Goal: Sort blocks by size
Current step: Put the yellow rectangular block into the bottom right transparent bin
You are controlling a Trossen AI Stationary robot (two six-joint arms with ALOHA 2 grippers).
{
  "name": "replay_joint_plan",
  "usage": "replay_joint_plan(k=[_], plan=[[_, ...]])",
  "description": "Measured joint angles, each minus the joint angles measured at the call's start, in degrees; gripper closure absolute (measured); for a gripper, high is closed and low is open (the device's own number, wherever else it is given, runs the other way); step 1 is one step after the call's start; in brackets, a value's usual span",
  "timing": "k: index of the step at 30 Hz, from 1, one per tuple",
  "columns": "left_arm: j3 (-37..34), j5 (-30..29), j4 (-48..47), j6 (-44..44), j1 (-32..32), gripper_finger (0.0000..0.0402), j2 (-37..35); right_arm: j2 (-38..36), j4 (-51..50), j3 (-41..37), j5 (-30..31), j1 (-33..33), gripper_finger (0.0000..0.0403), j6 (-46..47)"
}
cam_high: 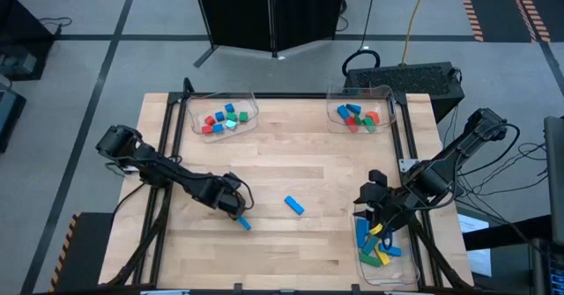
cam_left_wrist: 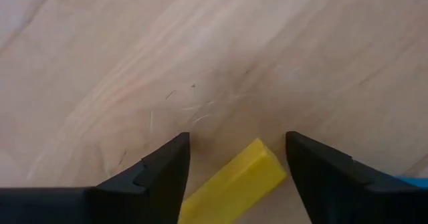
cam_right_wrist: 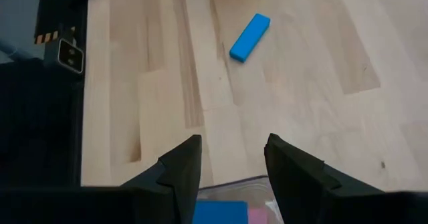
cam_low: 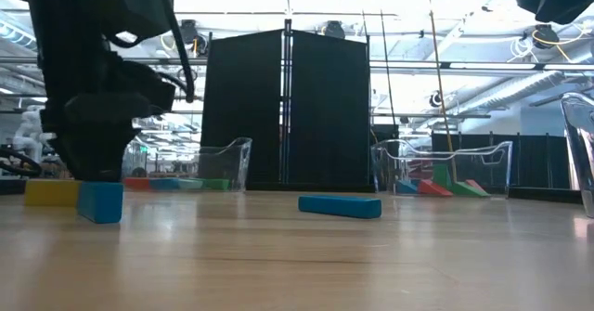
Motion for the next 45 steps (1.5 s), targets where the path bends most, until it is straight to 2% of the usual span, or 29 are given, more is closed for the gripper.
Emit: replay_joint_plan(k=[6,17,29,33,39,43,45], plan=[[-0.58,1.43,0.74,7.50,-0.04,0.0195,-0.08,0.00,0.56,-0.01,1.21,0.00,0.0245,-0.01],[-0.55,6.13,-0.28,20.87,-0.02,0.0198,-0.15,0.00,0.83,-0.01,1.28,0.00,0.0245,0.17],[-0.69,9.43,-10.81,27.36,-0.15,0.0205,-1.02,0.00,0.83,-0.01,1.78,0.00,0.0246,0.02],[-0.84,9.48,-11.61,27.50,-0.15,0.0248,-1.63,0.00,0.85,-0.01,2.98,0.00,0.0246,0.00],[-0.89,8.86,-11.16,27.07,0.11,0.0358,-1.63,0.06,2.00,-0.05,5.16,0.02,0.0246,-0.02],[-0.68,7.80,-10.93,25.88,0.61,0.0360,-1.64,0.22,5.56,-1.42,12.17,-0.04,0.0246,-0.02],[-0.20,4.96,-10.23,25.94,0.66,0.0360,-1.60,0.84,7.33,-2.33,13.89,-0.53,0.0246,-0.04]])
